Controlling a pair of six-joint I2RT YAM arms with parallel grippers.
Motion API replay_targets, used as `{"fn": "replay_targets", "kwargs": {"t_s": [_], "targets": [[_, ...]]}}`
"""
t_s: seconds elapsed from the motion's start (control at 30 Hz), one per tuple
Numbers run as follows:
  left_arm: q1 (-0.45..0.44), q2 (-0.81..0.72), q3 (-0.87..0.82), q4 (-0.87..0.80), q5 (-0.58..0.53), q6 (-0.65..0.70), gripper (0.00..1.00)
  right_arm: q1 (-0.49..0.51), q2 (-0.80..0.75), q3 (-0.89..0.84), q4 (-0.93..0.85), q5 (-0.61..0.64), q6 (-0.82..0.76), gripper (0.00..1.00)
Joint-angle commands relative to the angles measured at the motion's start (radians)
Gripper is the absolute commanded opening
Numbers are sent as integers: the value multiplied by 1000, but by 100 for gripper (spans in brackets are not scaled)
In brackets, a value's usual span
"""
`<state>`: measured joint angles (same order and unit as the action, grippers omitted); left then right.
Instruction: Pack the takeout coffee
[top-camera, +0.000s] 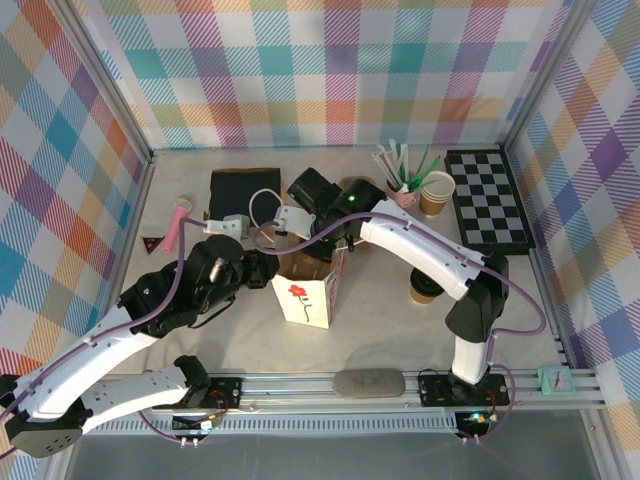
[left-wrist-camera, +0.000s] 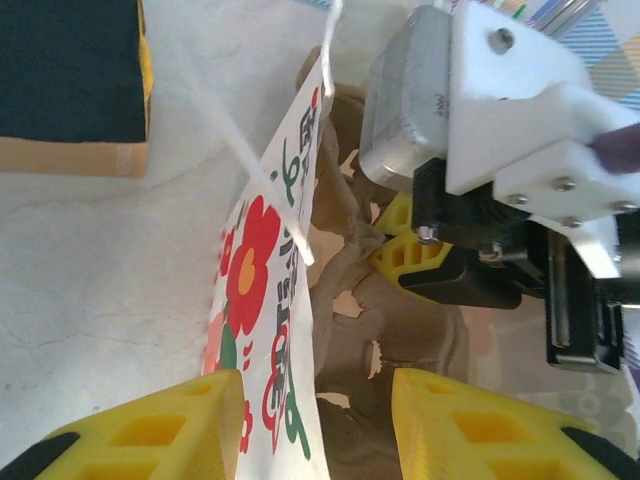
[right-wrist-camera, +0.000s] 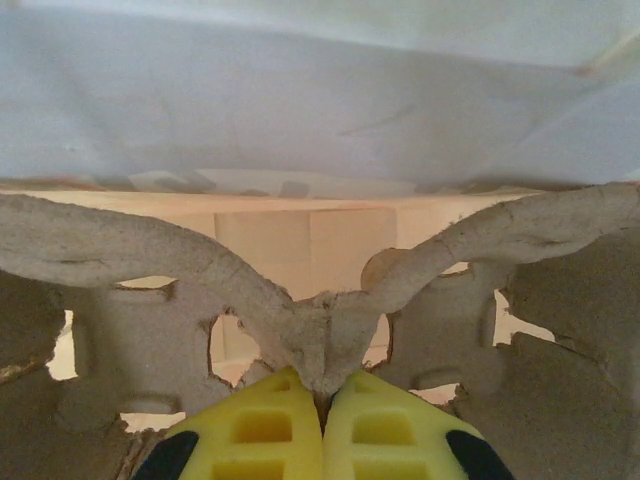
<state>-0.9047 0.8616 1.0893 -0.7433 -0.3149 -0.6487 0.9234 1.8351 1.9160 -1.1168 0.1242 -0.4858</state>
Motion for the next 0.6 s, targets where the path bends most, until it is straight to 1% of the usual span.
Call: {"fn": "replay_targets", "kwargs": {"t_s": [0.0, 0.27, 0.57], "targets": [[9, -14, -5, 38, 7, 34, 44, 6, 16, 58, -64, 5, 12, 6], [12, -35, 1, -14, -65, 44, 48, 8, 24, 74, -128, 13, 8, 7], [46, -25, -10, 5, -41, 50, 48, 14, 68, 70, -144, -8, 15, 6]]}}
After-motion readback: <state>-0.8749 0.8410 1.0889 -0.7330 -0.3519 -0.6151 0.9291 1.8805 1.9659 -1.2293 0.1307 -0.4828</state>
